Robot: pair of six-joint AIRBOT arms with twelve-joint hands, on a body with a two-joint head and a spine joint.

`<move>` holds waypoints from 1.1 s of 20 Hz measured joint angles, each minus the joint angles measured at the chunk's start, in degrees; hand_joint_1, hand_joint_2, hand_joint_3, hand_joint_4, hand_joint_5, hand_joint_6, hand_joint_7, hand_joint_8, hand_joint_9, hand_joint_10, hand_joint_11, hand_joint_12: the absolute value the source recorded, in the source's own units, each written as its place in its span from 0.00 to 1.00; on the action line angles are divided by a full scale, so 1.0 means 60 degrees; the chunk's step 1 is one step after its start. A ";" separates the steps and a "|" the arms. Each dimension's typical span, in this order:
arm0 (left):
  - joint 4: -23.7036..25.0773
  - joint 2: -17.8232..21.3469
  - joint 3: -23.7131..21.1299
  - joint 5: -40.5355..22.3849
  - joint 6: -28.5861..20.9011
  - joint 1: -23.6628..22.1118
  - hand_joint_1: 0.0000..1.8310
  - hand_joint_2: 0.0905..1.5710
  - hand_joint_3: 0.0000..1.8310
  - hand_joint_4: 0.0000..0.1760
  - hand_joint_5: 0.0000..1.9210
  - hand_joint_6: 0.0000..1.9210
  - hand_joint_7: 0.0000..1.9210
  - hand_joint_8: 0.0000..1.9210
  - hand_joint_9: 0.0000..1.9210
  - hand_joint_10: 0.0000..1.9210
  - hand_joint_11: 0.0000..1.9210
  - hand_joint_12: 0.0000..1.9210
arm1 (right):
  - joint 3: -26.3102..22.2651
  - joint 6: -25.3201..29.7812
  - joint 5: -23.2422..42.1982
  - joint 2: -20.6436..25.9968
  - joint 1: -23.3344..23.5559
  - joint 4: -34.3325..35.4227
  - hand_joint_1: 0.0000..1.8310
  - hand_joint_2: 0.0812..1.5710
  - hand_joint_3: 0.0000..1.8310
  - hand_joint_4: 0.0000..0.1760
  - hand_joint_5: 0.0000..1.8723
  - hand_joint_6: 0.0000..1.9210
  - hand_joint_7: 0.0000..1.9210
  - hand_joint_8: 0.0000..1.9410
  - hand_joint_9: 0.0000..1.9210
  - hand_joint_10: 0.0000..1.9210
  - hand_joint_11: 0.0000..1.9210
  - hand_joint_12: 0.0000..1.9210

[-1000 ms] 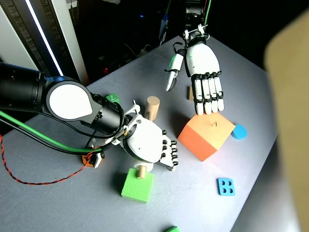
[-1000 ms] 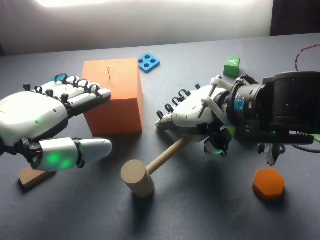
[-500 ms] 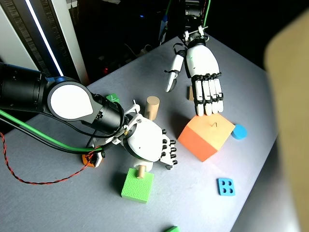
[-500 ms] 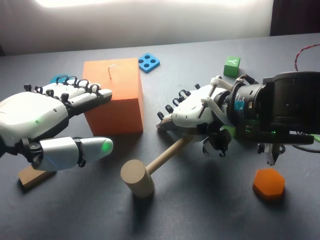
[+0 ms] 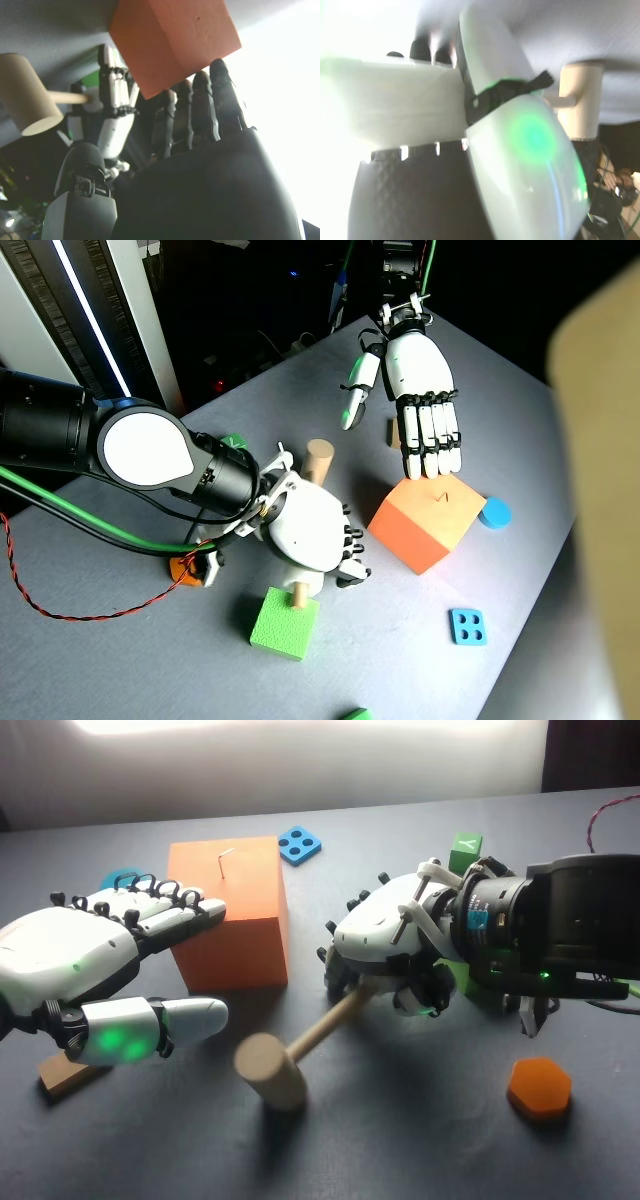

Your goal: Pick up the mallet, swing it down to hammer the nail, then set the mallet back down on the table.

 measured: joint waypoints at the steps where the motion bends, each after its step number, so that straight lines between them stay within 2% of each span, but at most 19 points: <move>1: 0.0000 0.0000 0.0000 -0.0015 0.0004 0.0007 0.00 0.77 0.00 0.00 0.09 0.00 0.07 0.00 0.05 0.00 0.04 0.02 | 0.0000 0.0007 0.0018 0.0007 0.0000 0.0007 0.65 0.80 0.00 0.00 0.40 0.59 0.35 0.89 0.25 0.93 0.21 0.99; 2: 0.0000 0.0000 0.0000 -0.0015 0.0004 0.0011 0.00 0.77 0.00 0.00 0.09 0.00 0.07 0.00 0.06 0.00 0.04 0.02 | -0.0011 0.0007 0.0022 0.0022 0.0015 0.0011 0.61 0.78 0.00 0.00 0.39 0.69 0.34 0.90 0.30 0.98 0.27 1.00; 3: 0.0000 0.0000 0.0000 -0.0015 0.0004 0.0011 0.00 0.77 0.00 0.00 0.09 0.00 0.07 0.00 0.06 0.00 0.04 0.02 | -0.0018 0.0007 0.0015 0.0029 0.0025 0.0047 0.58 0.80 0.00 0.00 0.36 0.76 0.33 0.98 0.34 1.00 0.32 1.00; 4: 0.0000 0.0000 0.0000 -0.0015 0.0004 0.0007 0.00 0.77 0.00 0.00 0.09 0.00 0.07 0.00 0.06 0.00 0.04 0.02 | -0.0047 -0.0018 -0.0040 0.0047 0.0025 0.0033 0.58 0.80 0.00 0.00 0.36 0.76 0.33 0.98 0.34 1.00 0.32 1.00; 5: 0.0000 0.0000 0.0000 -0.0015 0.0004 0.0011 0.00 0.77 0.00 0.00 0.09 0.00 0.07 0.00 0.05 0.00 0.04 0.02 | -0.0080 -0.0058 -0.0291 0.0047 -0.0018 0.0113 0.56 0.78 0.00 0.00 0.31 0.99 0.36 1.00 0.40 1.00 0.41 1.00; 6: -0.0004 0.0000 0.0000 -0.0018 0.0004 0.0007 0.00 0.77 0.00 0.00 0.08 0.00 0.06 0.00 0.05 0.00 0.04 0.02 | -0.0153 -0.0084 -0.0433 0.0084 -0.0058 0.0189 0.52 0.82 0.01 0.00 0.34 1.00 0.38 1.00 0.42 1.00 0.45 1.00; 8: 0.0000 0.0000 0.0000 -0.0011 0.0004 0.0007 0.00 0.76 0.00 0.00 0.09 0.00 0.06 0.00 0.05 0.00 0.05 0.02 | -0.0310 -0.0186 -0.0506 0.0197 -0.0051 0.0182 0.37 0.91 0.01 0.00 0.45 1.00 0.47 1.00 0.51 1.00 0.55 1.00; 9: 0.0000 0.0000 0.0000 -0.0011 0.0004 0.0007 0.00 0.76 0.00 0.00 0.09 0.00 0.06 0.00 0.05 0.00 0.05 0.02 | -0.0372 -0.0262 -0.0499 0.0244 -0.0025 0.0142 0.37 0.91 0.01 0.00 0.45 1.00 0.47 1.00 0.51 1.00 0.55 1.00; 10: 0.0004 0.0000 0.0000 -0.0007 0.0004 0.0007 0.00 0.77 0.00 0.00 0.09 0.00 0.06 0.00 0.05 0.00 0.05 0.02 | -0.0499 -0.0408 -0.0510 0.0306 0.0004 0.0138 0.22 0.96 0.01 0.00 0.57 1.00 0.65 1.00 0.70 1.00 0.75 1.00; 11: 0.0000 0.0000 0.0000 -0.0007 0.0004 0.0007 0.00 0.77 0.00 0.00 0.09 0.00 0.06 0.00 0.05 0.00 0.05 0.02 | -0.0608 -0.0441 -0.0503 0.0368 0.0047 0.0153 0.22 0.96 0.01 0.00 0.57 1.00 0.65 1.00 0.70 1.00 0.75 1.00; 12: 0.0000 0.0000 0.0000 -0.0007 0.0004 0.0007 0.00 0.77 0.00 0.00 0.09 0.00 0.06 0.00 0.05 0.00 0.04 0.02 | -0.0703 -0.0441 -0.0492 0.0452 0.0120 0.0215 0.15 0.99 0.01 0.00 0.60 1.00 0.73 1.00 0.78 1.00 0.83 1.00; 16: 0.0004 0.0000 0.0000 0.0000 0.0004 0.0007 0.00 0.76 0.00 0.00 0.10 0.00 0.07 0.00 0.06 0.01 0.05 0.02 | -0.1195 -0.0681 -0.0790 0.1005 0.0310 0.0109 0.14 1.00 0.04 0.00 0.61 1.00 0.74 1.00 0.79 1.00 0.84 1.00; 18: 0.0000 0.0000 0.0000 -0.0025 0.0004 0.0007 0.00 0.76 0.00 0.00 0.10 0.00 0.07 0.00 0.06 0.00 0.05 0.02 | -0.1698 -0.1089 -0.1060 0.1406 0.0481 0.0175 0.15 1.00 0.04 0.00 0.59 1.00 0.73 1.00 0.79 1.00 0.83 1.00; 22: 0.0004 0.0000 0.0000 -0.0029 0.0004 0.0007 0.00 0.76 0.00 0.00 0.10 0.00 0.07 0.00 0.06 0.00 0.05 0.02 | -0.2710 -0.1337 -0.1177 0.2368 0.0940 0.0153 0.13 1.00 0.03 0.00 0.58 1.00 0.70 1.00 0.75 1.00 0.80 1.00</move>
